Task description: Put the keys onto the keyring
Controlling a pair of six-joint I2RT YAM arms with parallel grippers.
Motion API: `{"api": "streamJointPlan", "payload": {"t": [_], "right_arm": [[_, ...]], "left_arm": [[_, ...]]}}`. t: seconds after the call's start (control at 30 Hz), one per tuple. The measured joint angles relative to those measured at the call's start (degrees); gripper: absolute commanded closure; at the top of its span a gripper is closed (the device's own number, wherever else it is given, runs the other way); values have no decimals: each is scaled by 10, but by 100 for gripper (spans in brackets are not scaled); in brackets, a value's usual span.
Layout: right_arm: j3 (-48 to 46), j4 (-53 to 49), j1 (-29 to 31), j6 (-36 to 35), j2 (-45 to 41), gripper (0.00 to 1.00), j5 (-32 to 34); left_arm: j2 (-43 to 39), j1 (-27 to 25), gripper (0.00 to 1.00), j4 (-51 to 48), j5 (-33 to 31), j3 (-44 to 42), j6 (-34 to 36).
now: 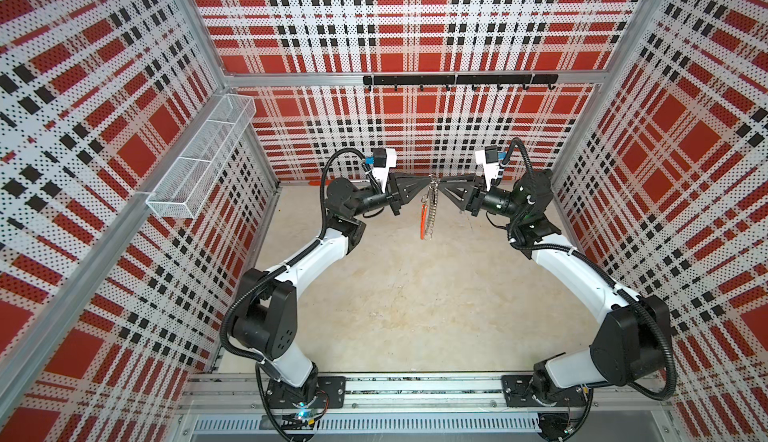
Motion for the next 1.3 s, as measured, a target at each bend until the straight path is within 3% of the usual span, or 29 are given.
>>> {"api": "streamJointPlan", "payload": {"t": [0.63,0.73,0.9,1.03,1.1,1.17,1.3], "right_arm": [[29,28,15,18,25,69,-14],[29,26,16,16,27,78,-14],[29,23,17,13,28,100,-17],[29,20,16,5,28,100,-17],[30,15,16,-3,28,100,-17],[36,-9,16,-22,27,100,-16],[75,-141,20,-126,27,100,17]], "left_arm": [[17,0,100,23,9,0,-19],[17,0,100,23,10,0,-21],[17,0,100,29,10,0,-26],[17,0,100,31,12,0,-31],[18,1,84,31,13,0,-30],[19,3,75,31,15,0,-24],[17,14,66,-2,27,-10,45]]}}
